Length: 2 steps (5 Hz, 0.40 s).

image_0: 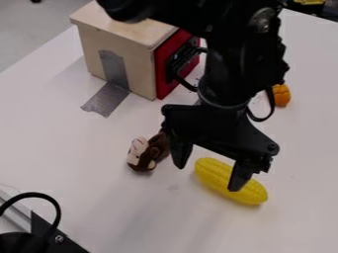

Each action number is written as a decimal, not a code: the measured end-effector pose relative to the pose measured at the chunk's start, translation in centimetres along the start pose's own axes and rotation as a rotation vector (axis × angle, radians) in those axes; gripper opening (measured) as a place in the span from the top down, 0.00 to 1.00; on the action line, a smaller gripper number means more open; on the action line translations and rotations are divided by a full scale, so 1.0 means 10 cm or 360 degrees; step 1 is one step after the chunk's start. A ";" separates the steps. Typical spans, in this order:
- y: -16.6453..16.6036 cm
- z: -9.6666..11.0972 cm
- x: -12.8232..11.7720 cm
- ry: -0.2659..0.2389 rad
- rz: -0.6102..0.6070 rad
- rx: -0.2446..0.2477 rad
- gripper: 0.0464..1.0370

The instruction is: Move the orange object to the lower middle of the table

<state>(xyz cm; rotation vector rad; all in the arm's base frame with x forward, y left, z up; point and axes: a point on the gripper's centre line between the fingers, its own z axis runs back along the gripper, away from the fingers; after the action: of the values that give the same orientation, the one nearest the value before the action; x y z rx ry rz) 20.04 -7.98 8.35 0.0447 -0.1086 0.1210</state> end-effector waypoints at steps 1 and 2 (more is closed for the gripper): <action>0.01 -0.04 -0.03 0.0028 -0.0002 0.0015 0.04; 0.01 -0.08 0.27 0.0032 0.0022 0.0063 0.04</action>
<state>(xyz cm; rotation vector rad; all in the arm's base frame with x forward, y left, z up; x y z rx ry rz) 22.77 -7.48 7.86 0.0821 -0.0862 0.1375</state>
